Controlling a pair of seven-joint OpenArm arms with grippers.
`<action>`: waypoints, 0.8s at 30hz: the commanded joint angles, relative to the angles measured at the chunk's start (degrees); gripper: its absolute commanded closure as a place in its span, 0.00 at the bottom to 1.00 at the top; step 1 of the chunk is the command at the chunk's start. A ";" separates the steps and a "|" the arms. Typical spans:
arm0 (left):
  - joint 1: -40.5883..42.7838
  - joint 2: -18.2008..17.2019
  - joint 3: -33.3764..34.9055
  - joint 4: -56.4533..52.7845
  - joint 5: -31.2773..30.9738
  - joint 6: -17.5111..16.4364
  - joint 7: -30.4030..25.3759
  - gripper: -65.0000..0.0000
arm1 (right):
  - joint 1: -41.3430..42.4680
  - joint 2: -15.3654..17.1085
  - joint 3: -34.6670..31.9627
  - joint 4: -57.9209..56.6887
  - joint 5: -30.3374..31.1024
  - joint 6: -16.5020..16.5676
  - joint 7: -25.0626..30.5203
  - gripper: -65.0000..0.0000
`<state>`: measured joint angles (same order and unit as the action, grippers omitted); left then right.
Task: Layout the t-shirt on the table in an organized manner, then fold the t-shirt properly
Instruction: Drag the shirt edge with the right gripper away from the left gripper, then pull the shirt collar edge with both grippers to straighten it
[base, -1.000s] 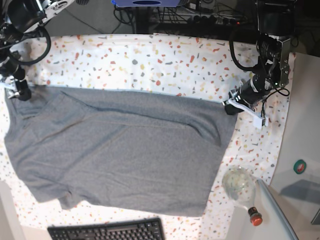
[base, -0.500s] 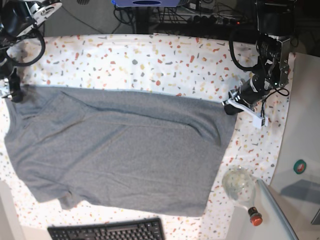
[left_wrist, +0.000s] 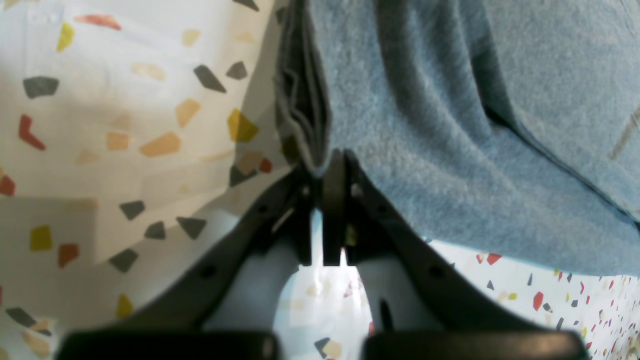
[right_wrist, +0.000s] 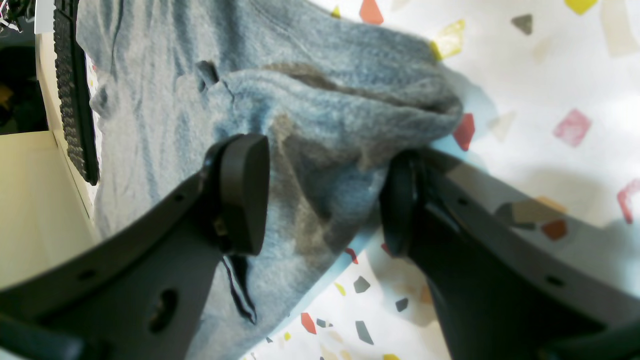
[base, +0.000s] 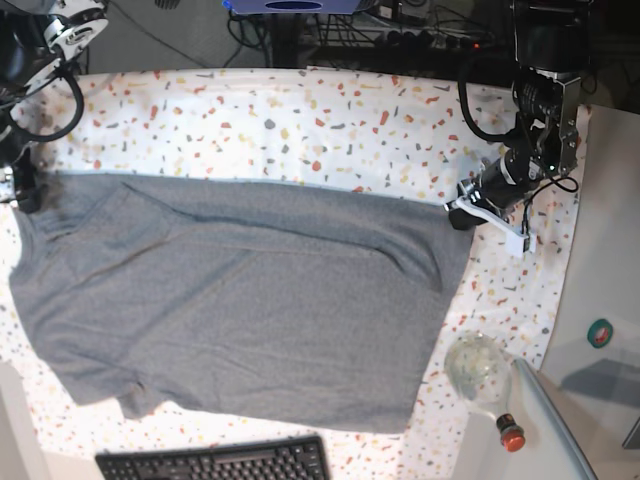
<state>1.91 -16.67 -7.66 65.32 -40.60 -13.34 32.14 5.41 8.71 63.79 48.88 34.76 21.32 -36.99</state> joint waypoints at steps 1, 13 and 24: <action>-0.64 -0.87 -0.21 1.10 -0.50 -0.24 -0.98 1.00 | -0.09 -0.75 -1.86 -1.01 -3.95 -2.64 -2.88 0.50; 0.42 -0.87 -0.21 1.10 -0.50 -0.24 -0.98 1.00 | 0.00 -0.84 -3.44 -0.84 -3.86 -2.64 -0.59 0.98; 6.83 -2.28 -0.82 18.77 -0.50 2.66 5.88 1.00 | -1.50 1.18 -8.27 16.92 -4.13 -3.08 -11.93 1.00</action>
<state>9.43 -18.35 -8.10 83.00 -40.73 -10.07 39.18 2.48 8.51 55.61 64.71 29.28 17.45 -50.43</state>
